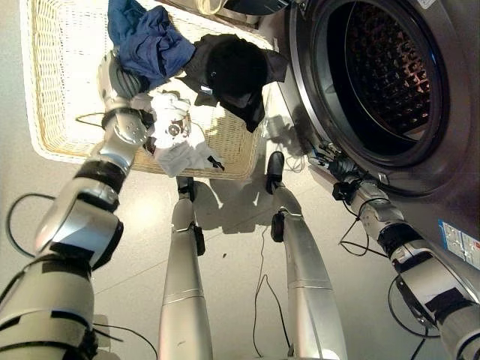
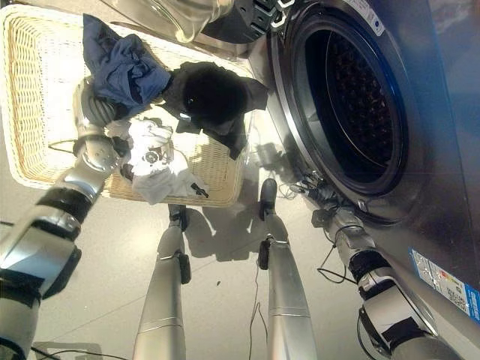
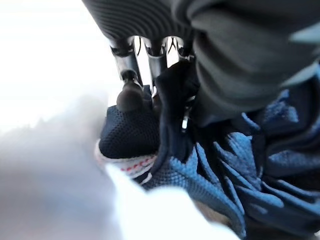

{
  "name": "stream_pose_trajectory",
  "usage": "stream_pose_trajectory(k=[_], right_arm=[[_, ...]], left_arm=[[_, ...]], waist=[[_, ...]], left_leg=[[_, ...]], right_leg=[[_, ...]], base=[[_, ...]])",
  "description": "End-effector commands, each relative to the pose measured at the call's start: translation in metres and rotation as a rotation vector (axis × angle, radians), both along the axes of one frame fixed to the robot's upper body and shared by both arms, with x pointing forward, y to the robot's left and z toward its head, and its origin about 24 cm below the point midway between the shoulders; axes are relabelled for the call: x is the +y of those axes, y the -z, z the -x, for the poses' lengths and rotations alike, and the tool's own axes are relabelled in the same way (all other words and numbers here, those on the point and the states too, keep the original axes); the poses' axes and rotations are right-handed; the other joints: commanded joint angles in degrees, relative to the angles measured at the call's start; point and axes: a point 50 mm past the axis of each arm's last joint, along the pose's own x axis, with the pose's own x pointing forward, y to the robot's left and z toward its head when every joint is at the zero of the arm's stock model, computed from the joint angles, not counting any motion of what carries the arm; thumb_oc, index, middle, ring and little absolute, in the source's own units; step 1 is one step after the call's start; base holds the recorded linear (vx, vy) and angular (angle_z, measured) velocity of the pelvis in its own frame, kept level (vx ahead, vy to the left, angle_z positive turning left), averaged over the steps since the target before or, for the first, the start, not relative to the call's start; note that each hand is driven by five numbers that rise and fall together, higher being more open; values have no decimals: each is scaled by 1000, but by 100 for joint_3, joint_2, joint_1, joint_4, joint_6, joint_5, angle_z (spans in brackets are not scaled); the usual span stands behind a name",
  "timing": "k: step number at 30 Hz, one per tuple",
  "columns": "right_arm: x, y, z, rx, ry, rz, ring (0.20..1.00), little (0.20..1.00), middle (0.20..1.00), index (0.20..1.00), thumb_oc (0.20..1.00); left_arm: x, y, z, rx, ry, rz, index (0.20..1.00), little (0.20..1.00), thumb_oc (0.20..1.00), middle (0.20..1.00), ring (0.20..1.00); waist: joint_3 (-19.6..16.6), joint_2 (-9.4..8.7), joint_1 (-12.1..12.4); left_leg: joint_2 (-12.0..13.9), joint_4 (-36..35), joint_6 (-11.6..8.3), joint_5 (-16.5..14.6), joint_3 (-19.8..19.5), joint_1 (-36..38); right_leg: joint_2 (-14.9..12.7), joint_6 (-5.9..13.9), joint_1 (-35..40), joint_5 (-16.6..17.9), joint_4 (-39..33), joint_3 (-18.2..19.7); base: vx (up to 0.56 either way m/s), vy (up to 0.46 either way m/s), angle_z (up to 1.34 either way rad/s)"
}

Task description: Put the clothes into the washing machine.

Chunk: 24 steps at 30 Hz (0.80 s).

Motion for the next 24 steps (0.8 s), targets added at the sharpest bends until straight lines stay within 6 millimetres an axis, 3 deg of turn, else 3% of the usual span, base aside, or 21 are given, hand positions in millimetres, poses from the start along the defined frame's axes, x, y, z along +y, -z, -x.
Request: stream_pose_trajectory(k=[1,3,9,15,24], right_arm=[[11,-11,11,-106,5,-117,1000,1000,1000,1000,1000],[20,-26,18,-175,-41,-169,1000,1000,1000,1000,1000],[42,-44,36,-267,-171,-219,1000,1000,1000,1000,1000],[63,-61,53,-336,-319,-246,1000,1000,1000,1000,1000],[92,-85,73,-401,-544,-237,1000,1000,1000,1000,1000]], left_arm=[[-17,-4,13,-192,105,83,200,200,200,200,200],[-35,6,24,-252,192,61,200,200,200,200,200],[-60,16,45,-354,286,2,200,200,200,200,200],[-76,12,64,-433,344,-139,200,200,200,200,200],[-103,-3,81,-544,338,-497,200,200,200,200,200]], waist=[[-96,106,97],[-96,157,161],[-96,266,247],[-96,332,307],[-96,405,374]], left_leg=[[-661,186,387,-173,-156,-118],[-687,161,402,-160,-190,-143],[-726,111,461,-148,-221,-85],[-767,107,494,-130,-252,-36],[-787,116,527,-84,-250,-30]], right_leg=[[318,467,99,198,-143,-201],[292,468,58,170,-90,-216],[222,473,67,107,3,-251],[139,479,120,84,11,-326],[73,492,134,86,47,-389]], base=[[-10,-27,3],[0,0,0],[1,0,3],[1,-7,3],[1,-1,1]])
